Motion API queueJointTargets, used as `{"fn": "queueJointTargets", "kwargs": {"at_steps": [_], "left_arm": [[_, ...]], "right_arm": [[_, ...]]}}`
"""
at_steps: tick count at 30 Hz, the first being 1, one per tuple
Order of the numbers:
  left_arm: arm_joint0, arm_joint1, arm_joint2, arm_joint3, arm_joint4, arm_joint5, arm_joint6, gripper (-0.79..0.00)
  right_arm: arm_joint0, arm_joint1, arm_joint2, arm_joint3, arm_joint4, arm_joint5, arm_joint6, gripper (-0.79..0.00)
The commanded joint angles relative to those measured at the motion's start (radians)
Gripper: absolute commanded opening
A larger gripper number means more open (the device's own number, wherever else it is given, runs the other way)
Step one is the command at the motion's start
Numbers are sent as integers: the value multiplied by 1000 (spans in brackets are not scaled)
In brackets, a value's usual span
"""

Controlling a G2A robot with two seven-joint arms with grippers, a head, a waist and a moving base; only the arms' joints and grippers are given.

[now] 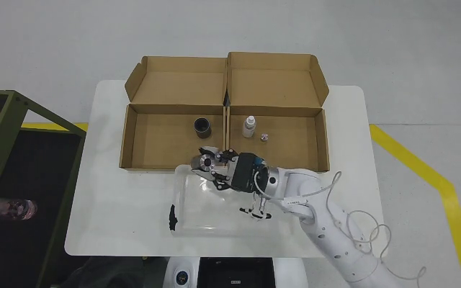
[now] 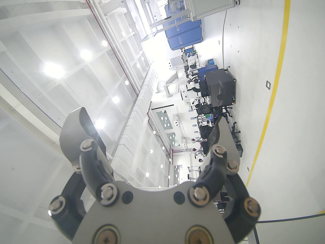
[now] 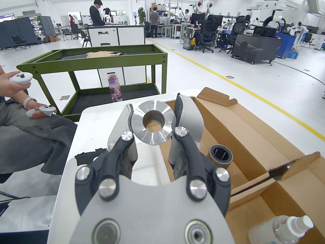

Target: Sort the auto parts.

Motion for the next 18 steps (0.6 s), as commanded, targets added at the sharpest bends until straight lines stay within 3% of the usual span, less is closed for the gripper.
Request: {"fn": "queueJointTargets", "kwargs": {"at_steps": [1,18], "left_arm": [[0,0,0,0,0,0,0,0],[0,0,0,0,0,0,0,0]], "right_arm": [[4,-3,0,3,16,37,11,-785],[99,-39,-67,81,43,163,81,-785]]}}
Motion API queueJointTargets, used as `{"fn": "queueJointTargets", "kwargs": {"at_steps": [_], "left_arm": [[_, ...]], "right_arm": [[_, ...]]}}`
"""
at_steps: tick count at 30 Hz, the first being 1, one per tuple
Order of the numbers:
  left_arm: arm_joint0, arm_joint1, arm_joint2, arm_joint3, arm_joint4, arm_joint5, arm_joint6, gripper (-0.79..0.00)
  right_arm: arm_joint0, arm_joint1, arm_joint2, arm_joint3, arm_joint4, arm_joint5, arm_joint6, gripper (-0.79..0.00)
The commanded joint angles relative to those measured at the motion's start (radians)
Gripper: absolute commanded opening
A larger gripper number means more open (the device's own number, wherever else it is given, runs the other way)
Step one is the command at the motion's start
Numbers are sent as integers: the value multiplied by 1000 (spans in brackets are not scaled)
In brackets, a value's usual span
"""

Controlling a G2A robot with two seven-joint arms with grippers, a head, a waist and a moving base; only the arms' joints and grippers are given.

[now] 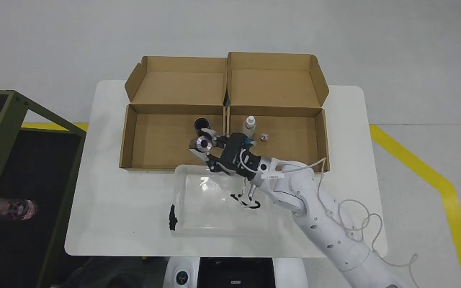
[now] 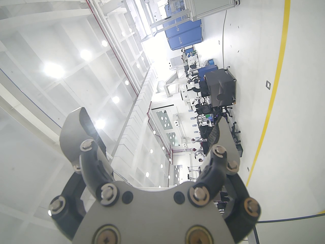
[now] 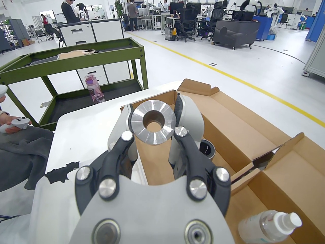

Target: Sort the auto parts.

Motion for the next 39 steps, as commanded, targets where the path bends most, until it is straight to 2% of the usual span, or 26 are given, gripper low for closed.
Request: {"fn": "queueJointTargets", "kwargs": {"at_steps": [1,25,39], "left_arm": [[0,0,0,0,0,0,0,0],[0,0,0,0,0,0,0,0],[0,0,0,0,0,0,0,0]], "right_arm": [[12,-4,-8,8,-8,9,7,-785],[242,-83,-165,268,-84,34,160,-785],[332,-125,-221,404,-105,-19,232,-785]]}}
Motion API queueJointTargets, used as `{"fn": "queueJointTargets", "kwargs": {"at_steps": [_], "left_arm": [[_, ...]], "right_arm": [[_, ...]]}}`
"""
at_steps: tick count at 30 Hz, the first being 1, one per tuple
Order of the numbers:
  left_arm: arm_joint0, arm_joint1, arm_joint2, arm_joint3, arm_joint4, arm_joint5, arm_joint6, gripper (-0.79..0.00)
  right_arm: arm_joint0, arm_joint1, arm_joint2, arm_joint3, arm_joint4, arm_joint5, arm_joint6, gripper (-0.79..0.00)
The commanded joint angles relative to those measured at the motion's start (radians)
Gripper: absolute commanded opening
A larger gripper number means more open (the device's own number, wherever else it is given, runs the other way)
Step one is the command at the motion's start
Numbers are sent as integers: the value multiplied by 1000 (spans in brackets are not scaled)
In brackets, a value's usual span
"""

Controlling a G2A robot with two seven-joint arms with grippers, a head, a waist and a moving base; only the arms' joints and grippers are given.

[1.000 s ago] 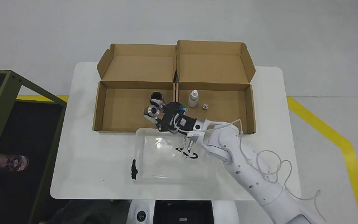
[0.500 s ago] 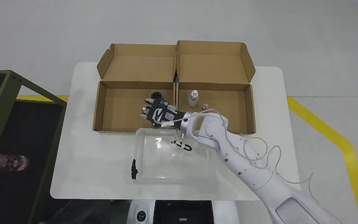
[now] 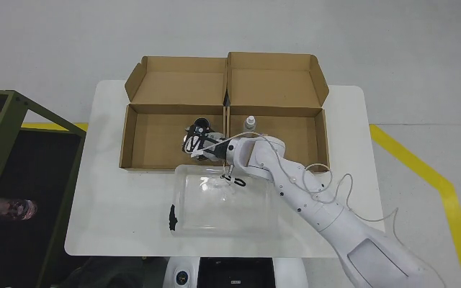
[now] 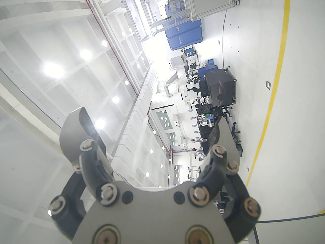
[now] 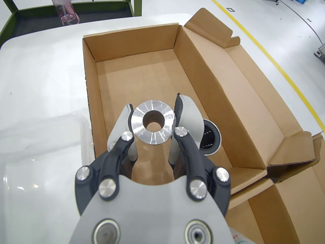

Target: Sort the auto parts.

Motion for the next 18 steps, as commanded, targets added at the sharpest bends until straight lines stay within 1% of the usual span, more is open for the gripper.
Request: {"fn": "queueJointTargets", "kwargs": {"at_steps": [1,18], "left_arm": [[0,0,0,0,0,0,0,0],[0,0,0,0,0,0,0,0]], "right_arm": [[7,-4,-6,12,-2,-10,9,-785],[66,-43,-48,126,-44,-66,72,-785]]}}
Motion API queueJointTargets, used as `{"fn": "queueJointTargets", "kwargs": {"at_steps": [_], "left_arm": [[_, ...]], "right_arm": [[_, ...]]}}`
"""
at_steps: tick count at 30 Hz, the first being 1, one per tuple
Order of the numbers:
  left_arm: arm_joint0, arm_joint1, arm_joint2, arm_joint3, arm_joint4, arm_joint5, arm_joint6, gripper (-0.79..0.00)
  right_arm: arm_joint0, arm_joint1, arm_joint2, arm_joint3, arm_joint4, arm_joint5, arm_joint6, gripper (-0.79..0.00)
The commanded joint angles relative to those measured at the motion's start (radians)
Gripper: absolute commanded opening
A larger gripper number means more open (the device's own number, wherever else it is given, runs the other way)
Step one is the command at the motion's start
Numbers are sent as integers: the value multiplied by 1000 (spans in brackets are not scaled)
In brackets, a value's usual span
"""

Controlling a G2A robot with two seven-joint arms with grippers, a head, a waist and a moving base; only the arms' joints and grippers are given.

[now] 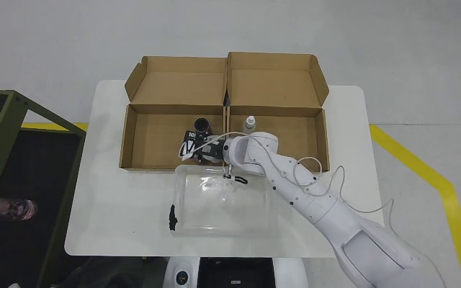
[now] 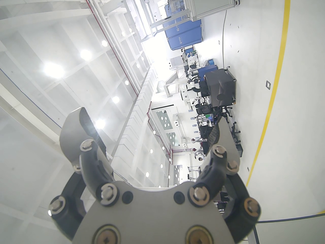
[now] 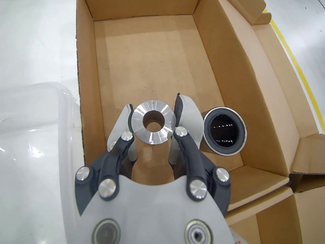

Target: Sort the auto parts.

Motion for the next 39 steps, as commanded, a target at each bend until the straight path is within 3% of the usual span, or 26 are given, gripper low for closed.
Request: {"fn": "queueJointTargets", "kwargs": {"at_steps": [1,10,15,22,28,39], "left_arm": [[0,0,0,0,0,0,0,0],[0,0,0,0,0,0,0,0],[0,0,0,0,0,0,0,0],[0,0,0,0,0,0,0,0],[0,0,0,0,0,0,0,0],[0,0,0,0,0,0,0,0]], "right_arm": [[5,-4,-2,15,-4,-4,4,-785],[26,-20,-16,68,-29,-31,15,-785],[33,-28,-19,93,-39,-37,18,-711],[37,-35,-17,104,-49,-48,18,-526],[37,-38,-12,102,-59,-61,21,-446],[18,-32,28,20,-56,-78,-2,-440]]}}
